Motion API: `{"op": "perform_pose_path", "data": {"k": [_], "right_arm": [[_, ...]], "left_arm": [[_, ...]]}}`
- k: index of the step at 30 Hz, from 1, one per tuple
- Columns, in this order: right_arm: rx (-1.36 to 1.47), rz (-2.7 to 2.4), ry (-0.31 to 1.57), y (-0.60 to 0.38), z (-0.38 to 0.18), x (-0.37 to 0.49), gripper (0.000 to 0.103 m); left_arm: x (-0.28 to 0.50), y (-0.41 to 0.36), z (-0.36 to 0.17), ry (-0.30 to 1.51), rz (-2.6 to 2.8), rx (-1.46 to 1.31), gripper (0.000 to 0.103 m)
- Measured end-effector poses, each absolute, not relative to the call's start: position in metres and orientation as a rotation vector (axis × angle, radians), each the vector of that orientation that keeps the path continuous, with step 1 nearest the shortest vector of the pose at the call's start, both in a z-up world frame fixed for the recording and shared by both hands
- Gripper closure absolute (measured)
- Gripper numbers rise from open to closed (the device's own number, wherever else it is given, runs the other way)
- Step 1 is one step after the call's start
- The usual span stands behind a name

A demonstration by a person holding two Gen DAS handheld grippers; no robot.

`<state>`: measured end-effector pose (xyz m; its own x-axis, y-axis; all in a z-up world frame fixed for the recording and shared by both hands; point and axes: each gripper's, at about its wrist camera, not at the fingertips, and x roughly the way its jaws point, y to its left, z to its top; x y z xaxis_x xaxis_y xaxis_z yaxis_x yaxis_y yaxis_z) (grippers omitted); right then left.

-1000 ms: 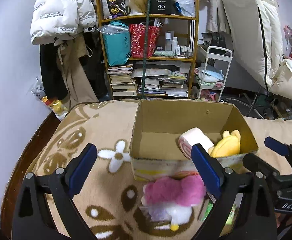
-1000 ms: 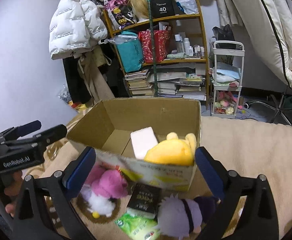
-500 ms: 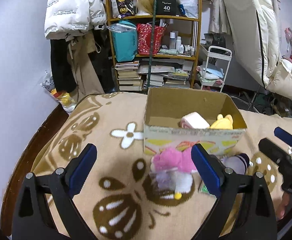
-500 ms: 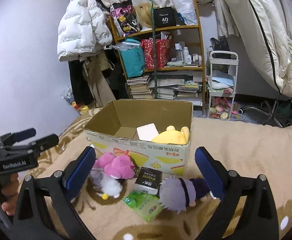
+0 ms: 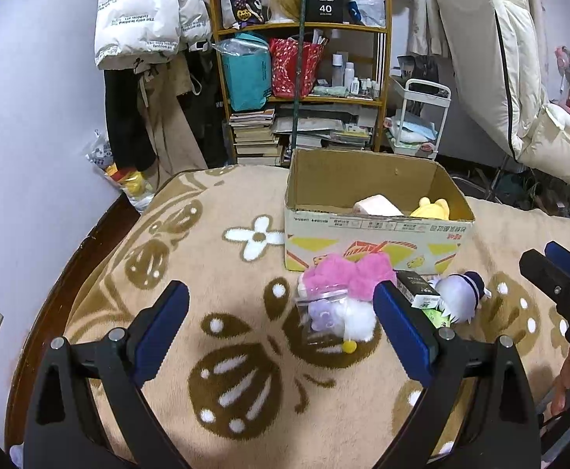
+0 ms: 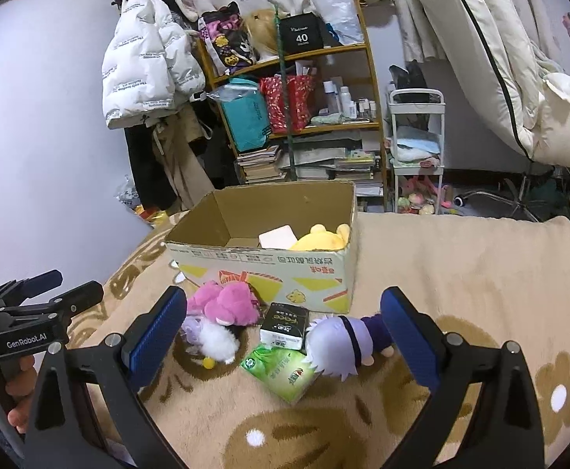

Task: Organize soft objects
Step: 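Open both tools to drop the plushes into the box and withdraw, then grasp the clear bag with the left tool while the right tool grasps the purple-haired doll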

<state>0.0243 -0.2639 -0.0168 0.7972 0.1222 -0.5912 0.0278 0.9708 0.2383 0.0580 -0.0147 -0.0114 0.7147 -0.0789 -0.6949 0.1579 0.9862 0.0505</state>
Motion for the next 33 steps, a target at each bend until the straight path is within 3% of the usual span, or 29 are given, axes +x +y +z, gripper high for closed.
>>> {"op": "perform_pose_path", "data": {"k": [33], "right_arm": [[0.34,-0.086,0.882,-0.292,-0.092,0.104,0.0]], "left_arm": [[0.148,-0.017,-0.09,1.034,-0.077,-0.016,0.009]]}}
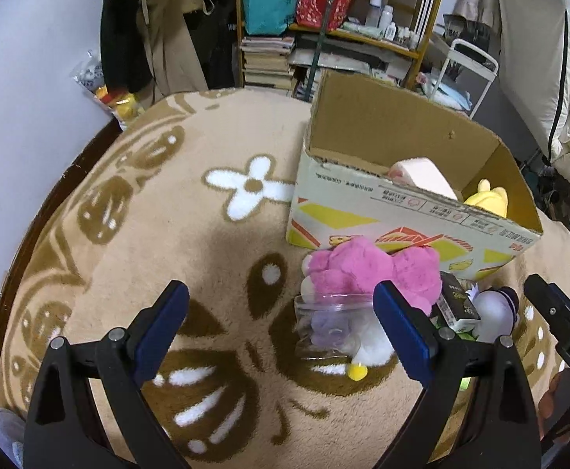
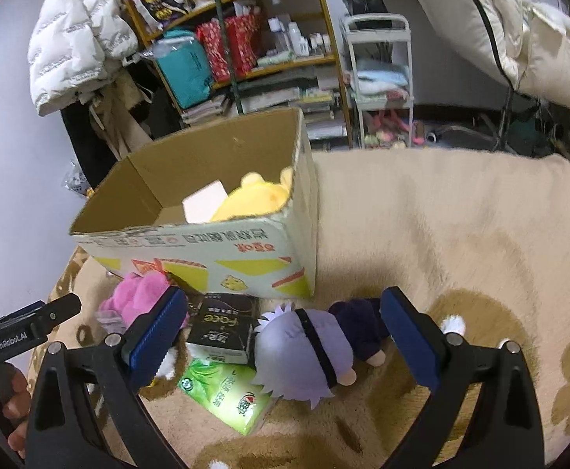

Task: Organize soft objects
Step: 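Grasp the clear bag with the left tool while the right tool grasps the purple-haired doll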

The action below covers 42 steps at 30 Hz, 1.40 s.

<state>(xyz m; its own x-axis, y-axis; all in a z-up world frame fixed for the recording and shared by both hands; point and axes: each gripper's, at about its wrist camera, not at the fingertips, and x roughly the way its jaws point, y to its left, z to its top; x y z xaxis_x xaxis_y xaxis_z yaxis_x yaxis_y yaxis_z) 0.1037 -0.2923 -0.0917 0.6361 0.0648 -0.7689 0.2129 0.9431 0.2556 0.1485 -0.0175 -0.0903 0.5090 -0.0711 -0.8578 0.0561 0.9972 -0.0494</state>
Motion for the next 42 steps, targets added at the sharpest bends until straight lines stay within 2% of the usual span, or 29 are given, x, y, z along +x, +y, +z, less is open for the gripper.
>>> {"op": "perform_pose_path", "data": {"k": [16,42], "right_arm": [[0.363,-0.116,1.043,-0.296,-0.13,0.122,0.0],[0.331,-0.141,1.095,-0.296,-0.142,0.128,0.0]], "left_arm": [[0.161,-0.041,-0.126,1.145,-0.11,0.048,0.009],[0.164,-0.045,-0.143,1.188,-0.108,0.046,0.009]]}}
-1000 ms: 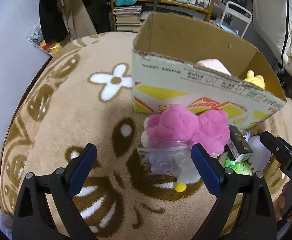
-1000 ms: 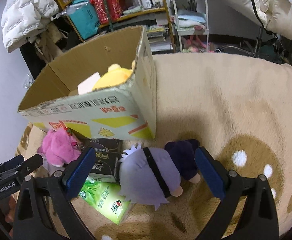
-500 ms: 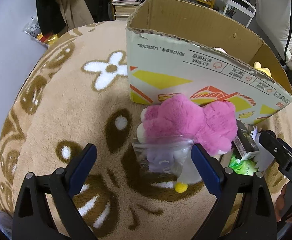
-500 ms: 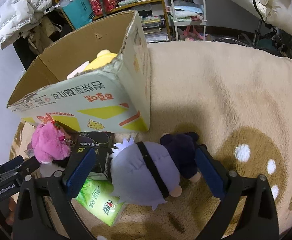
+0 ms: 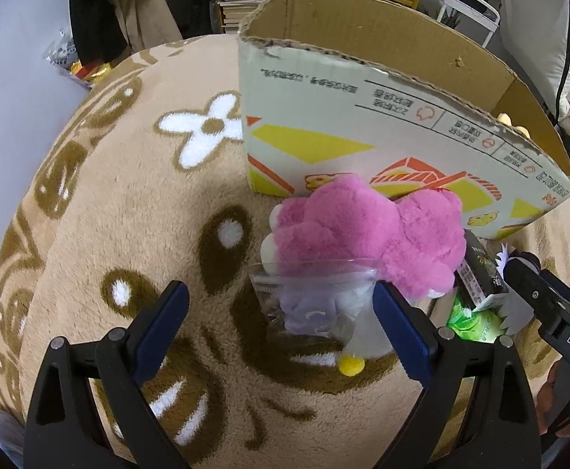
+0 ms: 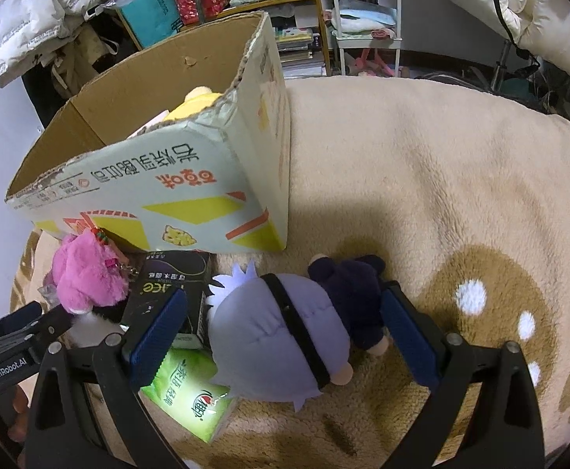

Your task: Organize soft objects

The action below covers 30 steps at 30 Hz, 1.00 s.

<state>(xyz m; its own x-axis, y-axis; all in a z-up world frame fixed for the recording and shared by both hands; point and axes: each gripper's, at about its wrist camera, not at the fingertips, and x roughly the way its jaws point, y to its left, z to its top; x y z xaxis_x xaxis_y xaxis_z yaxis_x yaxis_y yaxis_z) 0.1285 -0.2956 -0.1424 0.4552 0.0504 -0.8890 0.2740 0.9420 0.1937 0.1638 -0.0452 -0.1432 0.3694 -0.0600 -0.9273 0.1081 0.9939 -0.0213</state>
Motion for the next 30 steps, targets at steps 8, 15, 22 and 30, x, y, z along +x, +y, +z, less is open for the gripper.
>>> {"op": "perform_pose_path", "data": {"k": [8,15,22,30], "right_arm": [[0.321,-0.151,1.107,-0.291,-0.145,0.125,0.0],[0.332,-0.154,1.111,-0.293,-0.144,0.125,0.0],[0.337,-0.155,1.112,-0.297,-0.144,0.128,0.0],[0.387,-0.176,1.14,-0.306,-0.153,0.127,0.0]], "left_arm": [[0.164,-0.044,-0.144,1.193,-0.121,0.013,0.012],[0.165,-0.039,-0.149,1.221,-0.19,-0.088,0.044],[0.162,-0.035,-0.147,1.208,-0.193,-0.108,0.049],[0.16,-0.029,-0.139,1.176,-0.152,-0.091,0.049]]}}
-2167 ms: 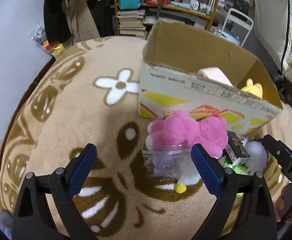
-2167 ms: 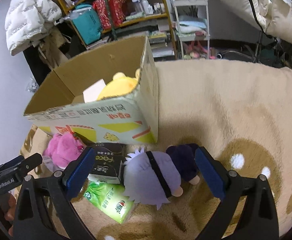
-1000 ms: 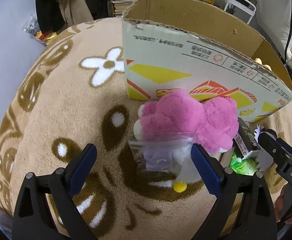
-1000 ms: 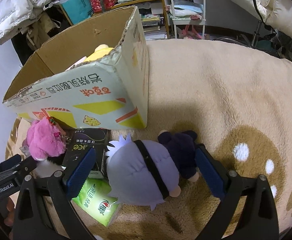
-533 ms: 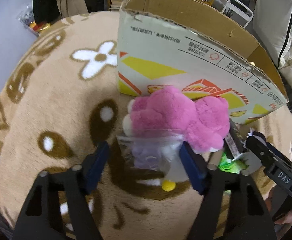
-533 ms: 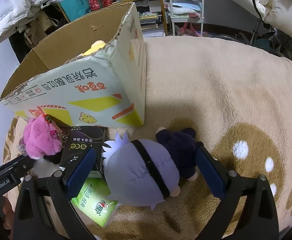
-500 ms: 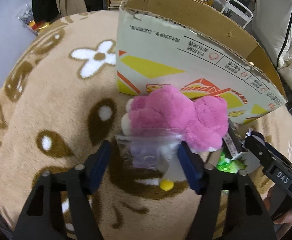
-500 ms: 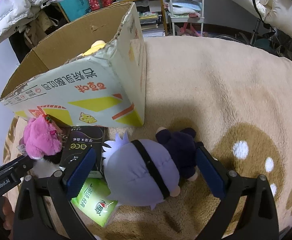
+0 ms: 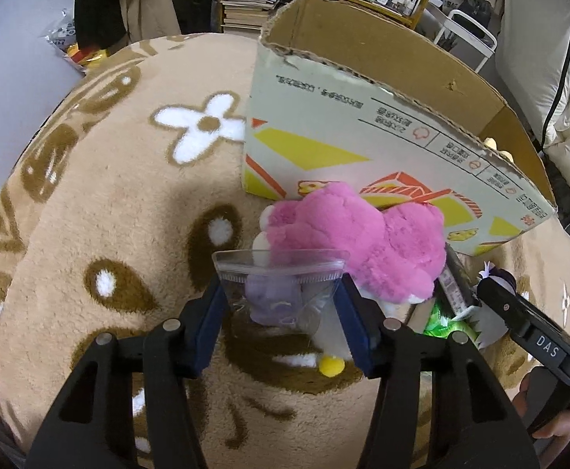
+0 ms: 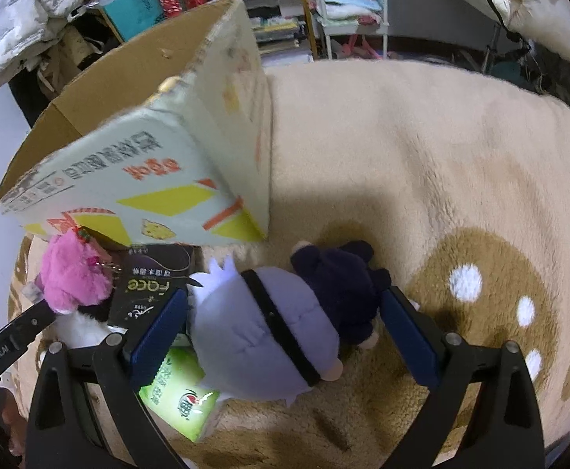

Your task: Organize soft objects

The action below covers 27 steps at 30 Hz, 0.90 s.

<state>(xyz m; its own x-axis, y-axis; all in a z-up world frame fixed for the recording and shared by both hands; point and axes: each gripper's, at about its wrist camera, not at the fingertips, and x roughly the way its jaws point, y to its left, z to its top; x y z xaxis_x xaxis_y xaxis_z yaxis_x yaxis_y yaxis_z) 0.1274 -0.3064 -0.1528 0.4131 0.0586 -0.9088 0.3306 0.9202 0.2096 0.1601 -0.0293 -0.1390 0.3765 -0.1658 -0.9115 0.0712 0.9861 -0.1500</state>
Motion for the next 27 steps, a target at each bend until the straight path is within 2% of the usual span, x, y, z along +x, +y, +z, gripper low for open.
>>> {"op": "perform_pose_path", "data": {"k": [4,7,15,27], "right_arm": [[0.406,-0.178,1.159,-0.31,-0.158,0.128,0.001],[0.407,-0.164,1.22,-0.31,-0.17,0.132,0.007],[0.393,-0.157,1.194,-0.308,-0.163,0.132,0.017],[0.378,-0.129,1.041,-0.297,-0.121,0.107,0.018]], "left_arm": [[0.158,-0.031,-0.136,1.16,-0.14,-0.073,0.049],[0.156,-0.031,-0.132,1.14,-0.145,-0.065,0.049],[0.149,-0.027,-0.124,1.106,-0.106,-0.063,0.049],[0.129,-0.027,-0.103,1.021,-0.097,-0.029,0.049]]}}
